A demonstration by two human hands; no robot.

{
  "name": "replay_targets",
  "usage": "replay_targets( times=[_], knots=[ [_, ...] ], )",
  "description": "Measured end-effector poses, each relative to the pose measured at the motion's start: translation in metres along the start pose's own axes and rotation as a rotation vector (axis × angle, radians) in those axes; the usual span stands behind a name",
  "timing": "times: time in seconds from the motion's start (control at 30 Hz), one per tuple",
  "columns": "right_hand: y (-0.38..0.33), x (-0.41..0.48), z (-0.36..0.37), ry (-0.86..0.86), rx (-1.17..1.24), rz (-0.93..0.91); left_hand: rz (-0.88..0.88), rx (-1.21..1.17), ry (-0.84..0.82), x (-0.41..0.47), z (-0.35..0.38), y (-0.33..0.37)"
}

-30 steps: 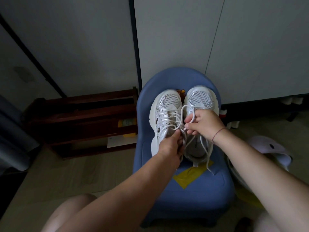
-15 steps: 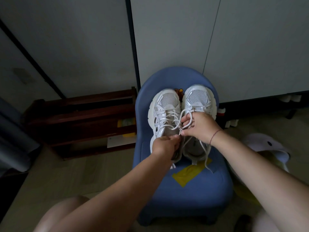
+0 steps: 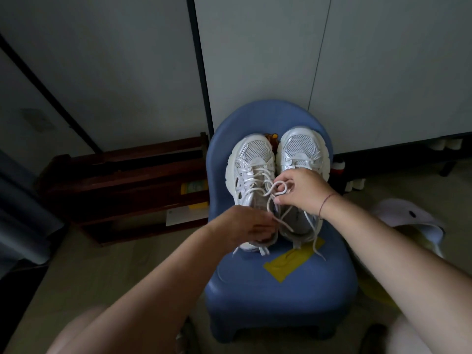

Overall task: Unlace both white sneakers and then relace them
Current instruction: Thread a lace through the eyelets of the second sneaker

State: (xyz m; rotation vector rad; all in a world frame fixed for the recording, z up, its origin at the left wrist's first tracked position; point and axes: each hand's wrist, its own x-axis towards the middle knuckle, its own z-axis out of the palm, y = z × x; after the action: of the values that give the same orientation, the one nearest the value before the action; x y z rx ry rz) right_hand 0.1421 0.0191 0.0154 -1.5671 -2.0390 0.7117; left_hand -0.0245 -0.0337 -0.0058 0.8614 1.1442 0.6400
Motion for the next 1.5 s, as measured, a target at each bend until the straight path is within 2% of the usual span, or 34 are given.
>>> replay_targets(
  times=[0.1,0.23,0.3,0.4,0.57,0.87,0.93,1.03,1.17,1.3,1.37,1.5],
  knots=[
    [0.001,-0.001,0.001,0.003,-0.017,-0.015,-0.100,-0.272,0.052,0.007,0.024,0.002],
    [0.003,-0.001,0.002,0.016,-0.012,-0.014,-0.095,-0.400,0.188,0.016,0.034,-0.002],
    [0.002,-0.001,0.003,0.021,-0.043,-0.017,-0.048,-0.278,0.169,0.013,0.036,-0.004],
    [0.002,-0.001,0.003,0.005,-0.039,-0.010,-0.004,0.032,0.078,-0.001,0.035,-0.006],
    [-0.002,-0.002,0.000,-0.029,-0.010,0.024,-0.148,0.459,-0.241,-0.023,0.025,-0.011],
    [-0.003,-0.006,0.000,-0.016,-0.005,0.031,-0.184,0.592,-0.384,-0.029,0.026,-0.008],
    [-0.003,-0.005,0.001,-0.009,-0.002,0.025,-0.144,0.610,-0.330,-0.027,0.026,-0.009],
    [-0.002,-0.004,0.001,-0.015,0.009,0.018,-0.023,0.659,-0.160,-0.025,0.024,-0.003],
    [-0.001,0.003,-0.009,0.043,0.149,0.028,0.253,0.489,0.176,-0.016,0.008,0.026],
    [0.002,0.021,-0.019,0.205,0.142,0.004,0.511,0.590,0.556,0.011,-0.022,0.055],
    [0.002,0.024,-0.013,0.228,0.112,-0.001,0.540,0.641,0.591,0.025,-0.028,0.060],
    [-0.002,0.029,0.007,0.266,0.082,-0.010,0.549,0.721,0.535,0.045,-0.027,0.055]
  ],
)
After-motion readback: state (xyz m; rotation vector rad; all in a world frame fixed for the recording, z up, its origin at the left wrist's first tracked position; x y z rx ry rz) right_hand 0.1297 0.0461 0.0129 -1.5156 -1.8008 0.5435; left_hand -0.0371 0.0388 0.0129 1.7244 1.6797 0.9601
